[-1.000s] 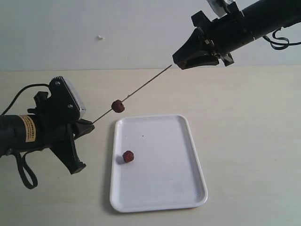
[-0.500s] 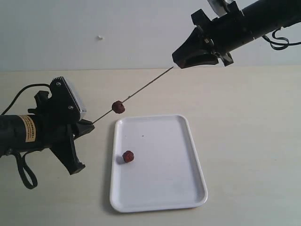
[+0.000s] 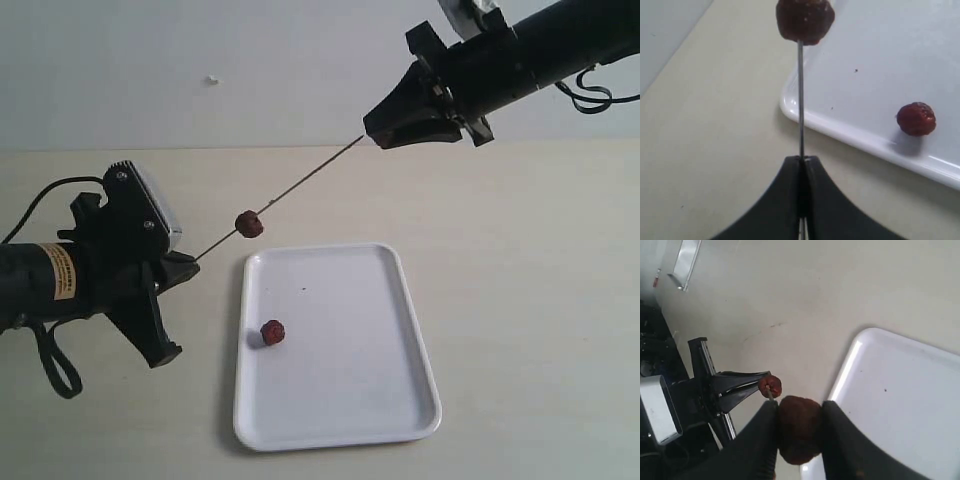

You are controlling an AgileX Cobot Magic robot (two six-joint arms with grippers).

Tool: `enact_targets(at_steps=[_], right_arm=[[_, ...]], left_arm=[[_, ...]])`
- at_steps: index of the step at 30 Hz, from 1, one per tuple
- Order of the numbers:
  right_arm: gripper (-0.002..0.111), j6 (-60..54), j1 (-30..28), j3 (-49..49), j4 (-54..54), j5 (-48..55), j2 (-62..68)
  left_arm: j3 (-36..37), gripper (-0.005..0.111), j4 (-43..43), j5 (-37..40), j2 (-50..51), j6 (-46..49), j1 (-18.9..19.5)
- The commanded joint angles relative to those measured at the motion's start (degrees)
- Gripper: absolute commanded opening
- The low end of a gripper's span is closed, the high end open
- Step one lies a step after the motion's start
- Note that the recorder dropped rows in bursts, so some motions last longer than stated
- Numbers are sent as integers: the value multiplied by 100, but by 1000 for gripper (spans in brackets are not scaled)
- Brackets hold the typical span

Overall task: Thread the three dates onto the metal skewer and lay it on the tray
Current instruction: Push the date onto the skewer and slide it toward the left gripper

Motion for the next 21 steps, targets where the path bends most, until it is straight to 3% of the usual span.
enact_targets(at_steps=[1,21], right_arm=[[27,-77,-16,34,221,-5,-47],[27,-77,251,34,133,-5,-47]], left_arm=[[13,0,-73,-89,-5,13,20],[13,0,-73,-89,-5,42,20]])
